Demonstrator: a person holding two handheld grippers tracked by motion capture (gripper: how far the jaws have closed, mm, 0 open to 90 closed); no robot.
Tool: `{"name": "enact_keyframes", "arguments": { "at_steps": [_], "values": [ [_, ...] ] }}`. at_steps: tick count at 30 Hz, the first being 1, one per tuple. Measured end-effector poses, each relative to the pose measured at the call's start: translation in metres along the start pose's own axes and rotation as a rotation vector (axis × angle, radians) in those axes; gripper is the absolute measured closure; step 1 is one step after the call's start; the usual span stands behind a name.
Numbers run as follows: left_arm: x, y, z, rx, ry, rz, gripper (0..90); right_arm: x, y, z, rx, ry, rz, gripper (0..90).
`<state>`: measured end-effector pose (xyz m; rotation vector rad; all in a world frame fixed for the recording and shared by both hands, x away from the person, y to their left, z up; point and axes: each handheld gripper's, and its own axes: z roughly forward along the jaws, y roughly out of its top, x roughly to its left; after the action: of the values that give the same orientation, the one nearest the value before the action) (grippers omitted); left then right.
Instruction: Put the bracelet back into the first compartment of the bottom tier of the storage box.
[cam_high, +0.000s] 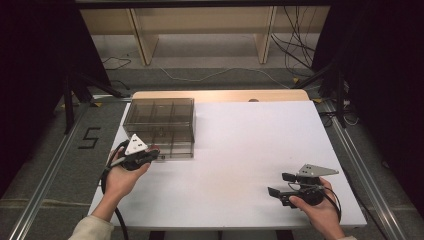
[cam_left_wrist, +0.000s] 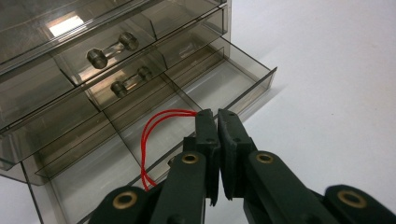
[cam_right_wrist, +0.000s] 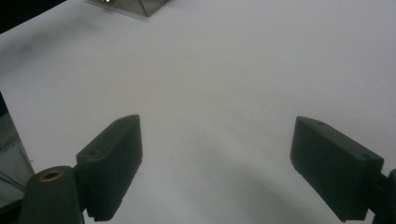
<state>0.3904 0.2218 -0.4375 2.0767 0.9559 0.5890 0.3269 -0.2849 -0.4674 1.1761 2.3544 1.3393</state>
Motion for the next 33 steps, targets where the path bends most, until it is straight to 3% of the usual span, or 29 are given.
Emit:
{"name": "enact_keyframes", "arguments": {
  "at_steps": [33],
  "values": [
    [0.015,-0.004,-0.003,0.005,0.05,-0.019,87.2,0.0,0.0,0.0,-0.001,-0.001,-0.002,17.6]
  ]
}}
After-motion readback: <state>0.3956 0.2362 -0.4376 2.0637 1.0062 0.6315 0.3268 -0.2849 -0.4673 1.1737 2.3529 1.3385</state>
